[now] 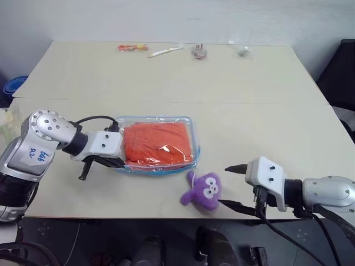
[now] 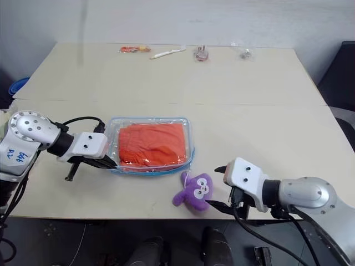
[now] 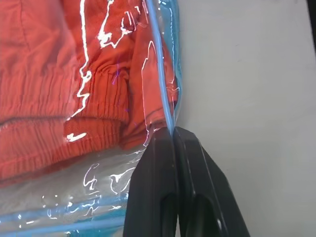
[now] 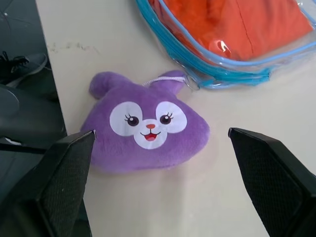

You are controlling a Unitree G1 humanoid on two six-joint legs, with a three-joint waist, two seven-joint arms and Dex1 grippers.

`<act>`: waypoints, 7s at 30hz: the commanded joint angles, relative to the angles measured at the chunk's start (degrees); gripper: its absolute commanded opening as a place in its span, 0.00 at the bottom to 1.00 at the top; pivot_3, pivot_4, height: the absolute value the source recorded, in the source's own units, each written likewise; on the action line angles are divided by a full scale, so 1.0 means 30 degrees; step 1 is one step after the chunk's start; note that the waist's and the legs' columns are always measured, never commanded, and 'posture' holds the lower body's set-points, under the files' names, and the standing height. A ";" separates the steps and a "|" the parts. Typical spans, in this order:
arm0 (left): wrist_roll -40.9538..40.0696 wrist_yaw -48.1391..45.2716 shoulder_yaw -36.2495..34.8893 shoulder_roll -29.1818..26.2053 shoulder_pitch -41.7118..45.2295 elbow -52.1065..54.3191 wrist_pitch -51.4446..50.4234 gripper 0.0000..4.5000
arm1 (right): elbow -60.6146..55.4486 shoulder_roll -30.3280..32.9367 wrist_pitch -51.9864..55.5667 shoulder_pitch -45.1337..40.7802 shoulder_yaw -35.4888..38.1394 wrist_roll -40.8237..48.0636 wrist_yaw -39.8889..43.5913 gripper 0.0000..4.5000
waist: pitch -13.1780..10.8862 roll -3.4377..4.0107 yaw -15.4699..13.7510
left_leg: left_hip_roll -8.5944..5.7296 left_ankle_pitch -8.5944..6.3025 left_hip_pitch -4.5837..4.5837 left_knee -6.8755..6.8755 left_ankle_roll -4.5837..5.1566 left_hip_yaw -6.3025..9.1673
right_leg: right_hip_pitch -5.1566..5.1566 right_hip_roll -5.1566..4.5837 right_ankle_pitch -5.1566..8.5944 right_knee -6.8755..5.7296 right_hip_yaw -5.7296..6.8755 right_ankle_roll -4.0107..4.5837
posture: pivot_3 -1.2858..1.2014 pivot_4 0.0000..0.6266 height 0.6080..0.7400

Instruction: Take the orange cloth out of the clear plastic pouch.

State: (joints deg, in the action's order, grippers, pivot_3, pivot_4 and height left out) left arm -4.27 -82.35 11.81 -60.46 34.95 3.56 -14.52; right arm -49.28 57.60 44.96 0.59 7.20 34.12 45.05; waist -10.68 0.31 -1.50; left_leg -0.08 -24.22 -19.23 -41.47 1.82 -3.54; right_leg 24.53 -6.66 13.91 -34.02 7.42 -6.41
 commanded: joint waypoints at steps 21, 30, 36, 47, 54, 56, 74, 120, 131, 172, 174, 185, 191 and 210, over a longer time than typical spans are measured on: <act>-0.8802 -0.2171 -0.4886 -0.2087 0.0792 0.1687 -0.8019 0.57 | 0.4727 -0.1140 -0.6143 -0.5643 -0.4623 -0.5828 0.0425 1.00 | -0.0003 0.0007 0.0039 | 0.0008 -0.0001 -0.0007 0.0014 -0.0006 0.0006 | 0.0009 0.0002 0.0004 0.0017 0.0011 0.0007 | 0.52 0.24 1.00; -0.9045 -0.1088 -0.2729 0.0061 0.2588 0.3046 -0.8686 0.57 | 1.1040 -0.3949 -1.2953 -0.8747 -0.8259 -1.0964 0.1023 1.00 | -0.0008 0.0014 0.0426 | 0.0005 0.0005 -0.0013 0.0028 -0.0018 -0.0005 | 0.0020 0.0017 0.0004 0.0016 0.0013 0.0006 | 0.52 0.24 1.00; -0.9144 -0.0636 -0.2224 0.0831 0.2933 0.3855 -0.9236 0.58 | 1.2924 -0.5313 -1.4414 -0.9354 -0.8119 -1.1622 0.1295 0.87 | -0.0010 0.0018 0.0589 | 0.0015 0.0005 -0.0007 0.0025 -0.0018 -0.0002 | 0.0016 0.0013 0.0004 0.0013 0.0004 0.0006 | 0.52 0.24 1.00; -0.9253 -0.0355 -0.2346 0.0878 0.2874 0.3979 -0.9251 0.58 | 1.4243 -0.6651 -1.5625 -0.9893 -0.8598 -1.2923 0.1732 0.66 | -0.0012 0.0022 0.0567 | 0.0026 0.0009 -0.0011 0.0017 -0.0024 0.0016 | 0.0019 0.0008 0.0005 0.0010 0.0004 0.0010 | 0.52 0.24 1.00; -0.9011 -0.0369 -0.2142 0.0869 0.2910 0.3913 -0.8932 0.58 | 1.5392 -0.7163 -1.7081 -1.0212 -0.8950 -1.3521 0.2117 0.53 | -0.0013 0.0024 0.0588 | 0.0024 0.0008 -0.0009 0.0019 -0.0025 0.0029 | 0.0020 0.0014 0.0006 0.0010 0.0005 0.0010 | 0.52 0.24 1.00; -0.8923 -0.0337 -0.2076 0.0917 0.2934 0.3840 -0.8835 0.58 | 1.5439 -0.7170 -1.7270 -1.0175 -0.8915 -1.3525 0.2302 0.39 | -0.0013 0.0024 0.0586 | 0.0024 0.0008 -0.0010 0.0019 -0.0025 0.0030 | 0.0020 0.0014 0.0006 0.0010 0.0005 0.0010 | 0.52 0.24 1.00; -0.4324 -0.0898 0.2866 0.5088 0.5251 0.1647 -0.2437 0.58 | 1.5912 -0.7007 -1.7868 -1.0141 -0.8804 -1.3874 0.3044 0.01 | -0.0012 0.0026 0.0544 | 0.0000 0.0009 -0.0014 0.0003 -0.0024 0.0160 | 0.0009 0.0007 0.0005 0.0007 0.0019 0.0010 | 0.52 0.24 1.00; 0.1923 0.2539 0.7221 1.0451 0.1994 0.2781 0.0096 0.00 | 1.6608 -0.7716 -1.8033 -1.0273 -0.8715 -1.4334 0.3211 0.00 | -0.0009 0.0036 0.0489 | 0.0041 0.0012 -0.0016 -0.0043 -0.0014 0.0189 | -0.0002 -0.0010 0.0004 -0.0029 0.0017 0.0010 | 0.52 0.24 1.00; -0.2274 0.0385 0.3338 0.6609 0.2032 0.3429 -0.5700 0.00 | 1.7088 -0.7325 -1.8873 -1.0281 -0.8460 -1.4369 0.3196 0.00 | -0.0012 0.0042 0.0534 | 0.0105 0.0011 -0.0018 -0.0043 -0.0015 0.0200 | 0.0001 -0.0004 0.0004 -0.0030 0.0023 0.0010 | 0.52 0.24 1.00; -0.6946 0.1686 -0.6754 -0.2505 -0.5652 0.0618 -0.7079 0.25 | 1.6606 -0.4385 -2.1056 -0.9172 -0.6786 -1.2556 0.4107 0.05 | -0.0078 0.0143 0.0594 | 0.0091 0.0008 -0.0013 0.0031 -0.0022 0.0004 | 0.0020 0.0010 0.0010 0.0011 0.0020 0.0019 | 0.52 0.24 1.00; -0.7206 0.1475 -0.6839 -0.2617 -0.5828 0.0800 -0.7269 0.38 | 1.6432 -0.4388 -2.0790 -0.9108 -0.6735 -1.2329 0.4226 0.14 | -0.0078 0.0144 0.0592 | 0.0100 0.0008 -0.0004 0.0036 -0.0022 -0.0004 | 0.0020 0.0007 0.0010 0.0010 0.0009 0.0019 | 0.52 0.24 1.00; -0.6140 0.0777 -0.7160 -0.3903 -0.7523 0.0599 -0.5271 1.00 | 1.4943 -0.3804 -1.9744 -0.8130 -0.5877 -1.1817 0.4332 1.00 | -0.0078 0.0145 0.0559 | 0.0102 0.0007 -0.0004 0.0039 -0.0024 -0.0010 | 0.0022 0.0006 0.0010 0.0012 0.0005 0.0019 | 0.52 0.24 1.00; -0.4272 0.1626 -0.6495 -0.3617 -0.5771 -0.1228 -0.1892 1.00 | 1.1812 -0.3180 -1.6823 -0.6488 -0.3887 -1.0310 0.3996 1.00 | -0.0082 0.0149 0.0483 | 0.0049 0.0005 -0.0007 0.0041 -0.0027 -0.0012 | 0.0024 0.0014 0.0010 0.0009 0.0012 0.0020 | 0.52 0.24 1.00; 0.1817 0.4007 0.0524 0.2001 0.0615 -0.0187 0.5041 1.00 | 0.0243 -0.4664 -0.0951 -0.2938 0.0430 0.1109 -0.2974 1.00 | -0.0074 0.0136 0.0092 | 0.0010 0.0003 -0.0002 0.0025 -0.0027 -0.0036 | 0.0034 0.0017 0.0004 -0.0009 -0.0019 0.0022 | 0.52 0.24 1.00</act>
State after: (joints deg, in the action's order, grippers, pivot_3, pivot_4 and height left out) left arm -0.49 -72.09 13.31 -54.96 36.69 2.92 -1.11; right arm -45.91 44.06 41.87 -8.34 7.32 36.48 37.43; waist -10.90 0.72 -1.22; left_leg -0.07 -24.21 -19.23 -41.40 1.74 -3.63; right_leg 24.62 -6.62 13.92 -34.05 7.38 -6.34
